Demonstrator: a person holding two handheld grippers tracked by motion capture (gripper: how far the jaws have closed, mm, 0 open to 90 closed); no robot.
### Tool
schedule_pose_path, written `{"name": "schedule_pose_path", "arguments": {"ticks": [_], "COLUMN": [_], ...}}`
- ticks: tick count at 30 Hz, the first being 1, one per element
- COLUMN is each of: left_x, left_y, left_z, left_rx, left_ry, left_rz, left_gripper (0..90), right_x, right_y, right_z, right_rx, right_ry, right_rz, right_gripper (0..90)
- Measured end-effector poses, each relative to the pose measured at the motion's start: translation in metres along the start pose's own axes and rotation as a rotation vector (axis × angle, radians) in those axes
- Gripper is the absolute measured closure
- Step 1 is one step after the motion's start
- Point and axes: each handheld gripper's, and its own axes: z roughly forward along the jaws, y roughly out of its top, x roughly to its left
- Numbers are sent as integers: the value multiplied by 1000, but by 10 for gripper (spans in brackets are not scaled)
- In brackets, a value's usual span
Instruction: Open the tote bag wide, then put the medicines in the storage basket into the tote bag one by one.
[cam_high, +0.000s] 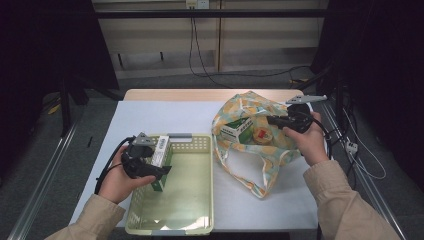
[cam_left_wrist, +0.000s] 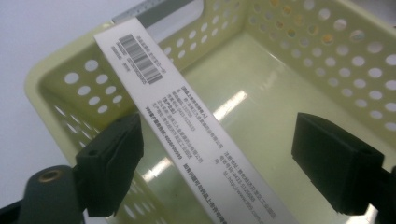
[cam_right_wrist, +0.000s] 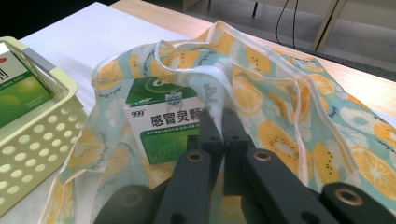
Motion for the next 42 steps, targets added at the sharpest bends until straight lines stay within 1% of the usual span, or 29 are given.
{"name": "schedule_pose_path", "arguments": {"ticks": [2,3,4,5,6,7,8,9,10,12,13,14,15,17,19,20,22,25,28,29,30,33,35,37,38,39,40,41,42], "left_x": [0,0,0,0,1,0,0,-1,-1,-4,-5,-4,-4,-3,-3,-5,-10,-25,-43,-50,-56,-71,-78,-83,-85,-87,-88,-88,-87], "left_y": [-2,-2,-3,-4,-4,-5,-5,-5,-4,-3,-2,0,2,10,22,29,46,74,101,110,118,138,148,154,158,161,165,167,170], "left_z": [3,5,6,7,7,7,6,5,4,3,3,0,-4,-15,-29,-35,-45,-49,-39,-34,-29,-10,3,14,22,27,33,39,45], "left_rx": [15,33,45,48,52,51,47,41,47,54,49,41,21,-13,-49,-66,-99,-132,-134,-127,-124,-106,-82,-66,-60,-54,-43,-44,-41], "left_ry": [4,5,1,-7,-9,-22,-25,-40,-47,-32,-39,-44,-60,-85,-106,-116,-125,-166,-207,-205,-216,-240,-252,-272,-271,-260,-235,-228,-244], "left_rz": [-18,-26,-30,-48,-48,-54,-58,-74,-74,-65,-73,-72,-80,-89,-71,-68,-43,7,65,83,102,137,169,171,179,187,206,201,194], "left_gripper": [245,277,322,353,409,487,559,607,619,623,624,625,625,625,625,625,625,625,625,625,625,625,625,625,625,625,625,625,624], "right_x": [0,0,0,0,0,0,-1,-1,-1,-2,-2,-2,-2,-2,-3,-3,-4,-6,-7,-7,-7,-8,-8,-9,-9,-9,-8,-8,-7], "right_y": [0,-1,-1,-1,-1,0,0,-1,-1,-1,-1,-1,-1,-1,-1,-1,-1,0,2,3,4,8,11,14,15,16,18,19,21], "right_z": [0,0,0,0,0,0,1,1,1,2,2,2,2,1,0,0,-1,-3,-5,-6,-6,-9,-11,-13,-14,-15,-15,-16,-16], "right_rx": [-1,0,0,2,1,0,1,-1,-2,-2,-3,-3,-3,-5,-8,-10,-13,-20,-23,-25,-26,-33,-39,-40,-43,-46,-47,-52,-55], "right_ry": [1,1,1,1,1,2,2,2,2,3,5,5,7,8,9,11,10,8,8,7,6,6,7,3,2,4,3,6,8], "right_rz": [1,1,2,2,1,0,2,3,5,7,8,6,6,6,9,12,17,20,20,18,18,18,18,16,16,16,12,10,10], "right_gripper": [900,900,900,900,900,900,900,900,900,900,900,900,900,900,900,900,900,900,900,900,900,900,900,900,900,900,900,900,900]}}
